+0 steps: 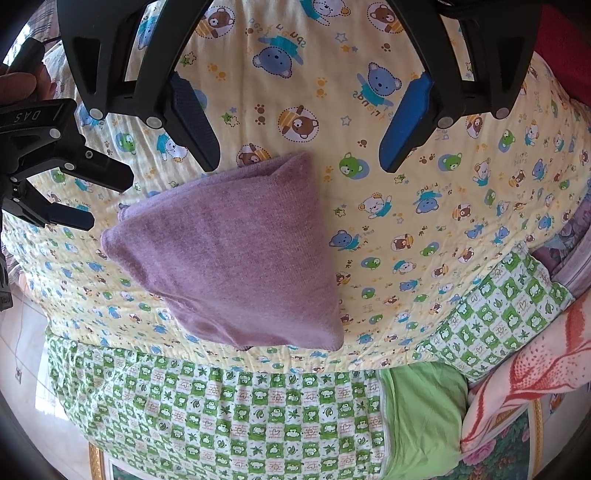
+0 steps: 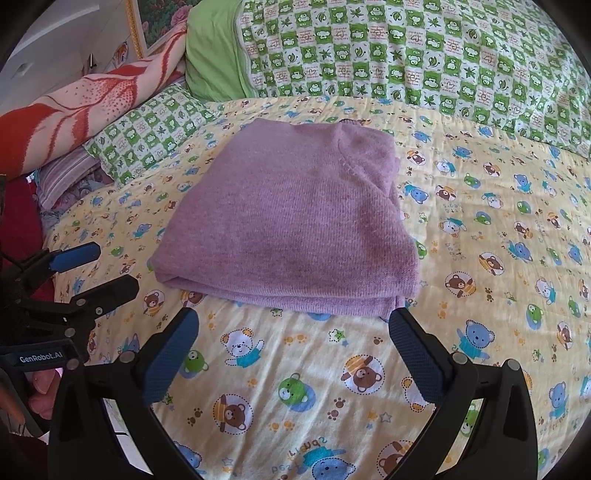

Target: Fold small clothes

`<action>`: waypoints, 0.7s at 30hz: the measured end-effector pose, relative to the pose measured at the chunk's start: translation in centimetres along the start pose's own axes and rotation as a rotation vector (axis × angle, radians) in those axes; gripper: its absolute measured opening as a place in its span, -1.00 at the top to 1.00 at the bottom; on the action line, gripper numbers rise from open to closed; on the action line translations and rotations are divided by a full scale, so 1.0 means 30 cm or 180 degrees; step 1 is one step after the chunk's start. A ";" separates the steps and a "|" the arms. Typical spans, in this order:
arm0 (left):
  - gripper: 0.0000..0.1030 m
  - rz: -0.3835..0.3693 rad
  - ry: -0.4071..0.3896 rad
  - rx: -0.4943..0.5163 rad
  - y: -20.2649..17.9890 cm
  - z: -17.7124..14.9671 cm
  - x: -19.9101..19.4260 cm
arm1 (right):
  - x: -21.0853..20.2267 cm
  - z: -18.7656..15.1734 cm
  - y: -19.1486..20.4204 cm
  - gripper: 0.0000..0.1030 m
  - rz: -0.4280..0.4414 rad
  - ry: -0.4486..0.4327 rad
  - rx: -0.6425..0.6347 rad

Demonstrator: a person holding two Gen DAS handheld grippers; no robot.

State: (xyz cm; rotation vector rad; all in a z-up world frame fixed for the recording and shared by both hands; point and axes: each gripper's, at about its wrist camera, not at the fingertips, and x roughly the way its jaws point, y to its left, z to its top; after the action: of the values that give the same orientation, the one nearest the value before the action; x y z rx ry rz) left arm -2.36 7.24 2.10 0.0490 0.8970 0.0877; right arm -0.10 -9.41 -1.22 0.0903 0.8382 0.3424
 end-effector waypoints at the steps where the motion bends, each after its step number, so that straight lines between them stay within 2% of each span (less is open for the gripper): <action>1: -0.73 0.0003 0.0002 0.0002 -0.001 0.000 0.000 | 0.000 0.000 0.000 -0.99 0.0003 -0.0003 0.0004; 21: -0.74 0.0011 0.0038 -0.0023 0.012 0.018 0.007 | 0.006 0.026 0.008 -0.99 0.0024 0.0000 -0.0024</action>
State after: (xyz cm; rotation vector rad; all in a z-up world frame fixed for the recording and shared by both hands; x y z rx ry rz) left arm -1.83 7.61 2.29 0.0434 0.9086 0.0946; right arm 0.53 -9.07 -0.78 0.0864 0.8366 0.3526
